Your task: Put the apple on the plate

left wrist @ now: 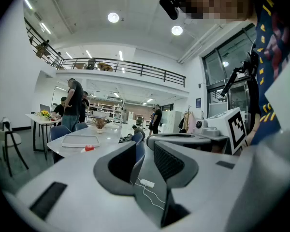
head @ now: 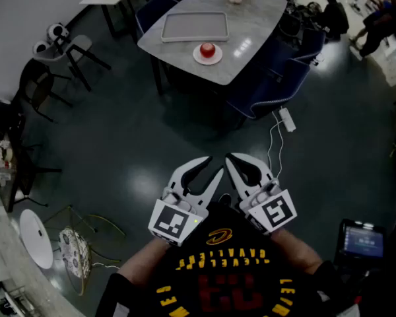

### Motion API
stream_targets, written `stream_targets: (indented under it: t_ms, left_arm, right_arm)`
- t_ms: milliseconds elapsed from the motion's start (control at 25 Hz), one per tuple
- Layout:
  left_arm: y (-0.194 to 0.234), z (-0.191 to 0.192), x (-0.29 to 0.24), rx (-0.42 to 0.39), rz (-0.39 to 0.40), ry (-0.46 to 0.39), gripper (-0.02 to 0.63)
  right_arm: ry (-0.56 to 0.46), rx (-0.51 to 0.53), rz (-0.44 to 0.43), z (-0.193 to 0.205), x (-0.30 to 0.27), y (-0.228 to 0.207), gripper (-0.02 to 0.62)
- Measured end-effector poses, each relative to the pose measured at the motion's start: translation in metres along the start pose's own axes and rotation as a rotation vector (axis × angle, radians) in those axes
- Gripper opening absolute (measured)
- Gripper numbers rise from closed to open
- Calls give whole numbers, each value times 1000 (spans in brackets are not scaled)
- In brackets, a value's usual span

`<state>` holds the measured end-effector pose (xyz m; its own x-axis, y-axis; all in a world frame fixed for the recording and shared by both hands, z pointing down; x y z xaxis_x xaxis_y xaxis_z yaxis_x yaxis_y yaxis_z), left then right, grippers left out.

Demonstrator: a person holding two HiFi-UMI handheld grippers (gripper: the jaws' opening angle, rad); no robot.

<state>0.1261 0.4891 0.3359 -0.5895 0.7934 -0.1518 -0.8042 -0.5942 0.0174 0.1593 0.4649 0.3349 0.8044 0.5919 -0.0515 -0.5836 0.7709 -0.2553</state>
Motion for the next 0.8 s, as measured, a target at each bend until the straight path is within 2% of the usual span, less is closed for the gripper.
stream_targets:
  t_ms: [320,360,520,800]
  left_arm:
    - [28,-6,14,13,13,-22,104]
    - [31,-6,18,16,28,-31,0]
    - [51,-7,27,7,61,-46,0]
    - [102,-1,41,49,76,-53,0]
  right_arm:
    - [13,12,26,-3,-21,10,6]
    - [8,18,24,-2,-26,14,6]
    - [9,27,40,1,-47,22,6]
    - [6,29,77,6,-85,39,6]
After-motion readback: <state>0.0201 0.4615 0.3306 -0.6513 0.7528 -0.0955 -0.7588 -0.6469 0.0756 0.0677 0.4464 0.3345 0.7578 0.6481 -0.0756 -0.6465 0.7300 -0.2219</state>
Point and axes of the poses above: the fingertips, and each gripper's own axes: x backward along the fingers, y to its left, z out of its underside, the point moved 1 cm from there along x, backward along the fingers, and after that the axes turned 8 degrees about -x, right-handed, at the moved point
